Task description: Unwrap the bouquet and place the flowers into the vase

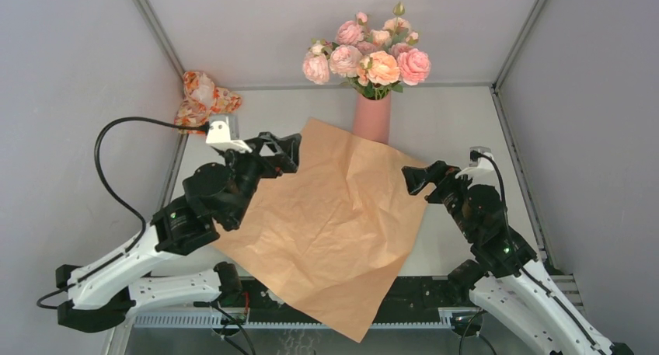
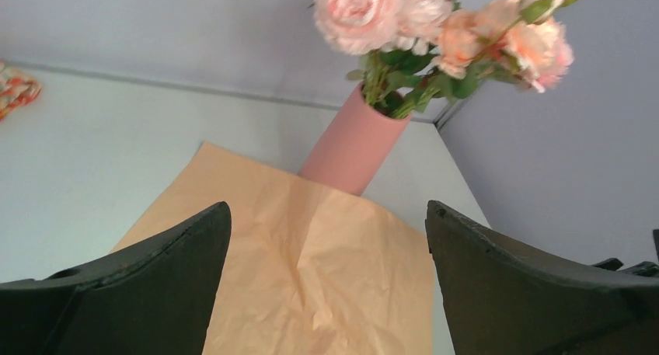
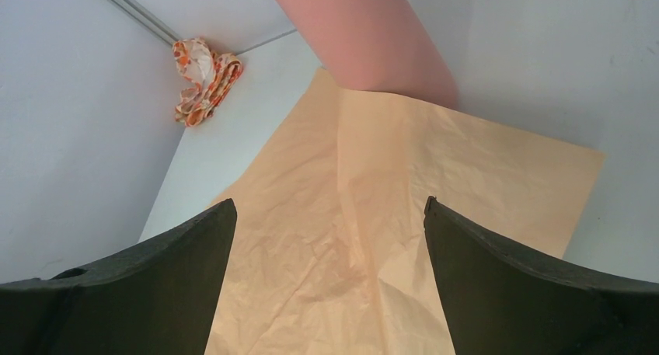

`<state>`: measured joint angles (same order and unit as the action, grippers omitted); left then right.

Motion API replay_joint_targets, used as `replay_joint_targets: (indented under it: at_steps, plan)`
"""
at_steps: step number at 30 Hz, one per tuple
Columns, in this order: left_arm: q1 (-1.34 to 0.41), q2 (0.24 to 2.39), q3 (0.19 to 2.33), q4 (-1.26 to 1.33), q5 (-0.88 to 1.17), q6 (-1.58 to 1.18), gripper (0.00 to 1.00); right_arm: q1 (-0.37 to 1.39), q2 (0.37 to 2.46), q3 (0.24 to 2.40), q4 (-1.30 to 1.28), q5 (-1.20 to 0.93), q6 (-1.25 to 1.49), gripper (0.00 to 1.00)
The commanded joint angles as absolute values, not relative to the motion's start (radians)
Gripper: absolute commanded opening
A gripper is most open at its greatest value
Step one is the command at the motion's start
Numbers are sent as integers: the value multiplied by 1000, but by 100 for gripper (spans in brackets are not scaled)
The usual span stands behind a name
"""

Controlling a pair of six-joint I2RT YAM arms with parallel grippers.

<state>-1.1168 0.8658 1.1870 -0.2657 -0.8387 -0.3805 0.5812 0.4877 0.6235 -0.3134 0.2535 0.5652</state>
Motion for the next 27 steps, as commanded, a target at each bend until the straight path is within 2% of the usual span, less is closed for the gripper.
replay_joint_targets:
  at_steps: [1, 7, 16, 27]
  plan:
    - [-1121, 739, 1139, -415, -907, -536, 99, 590, 455, 663, -321, 283, 580, 100]
    - [-1121, 624, 1068, -566, -939, -650, 98, 591, 413, 664, -364, 336, 585, 100]
    - [-1121, 525, 1113, -757, -1015, -759, 97, 592, 360, 664, -438, 427, 563, 100]
    - [-1121, 481, 1129, -863, -1054, -818, 97, 627, 474, 664, -365, 381, 586, 100]
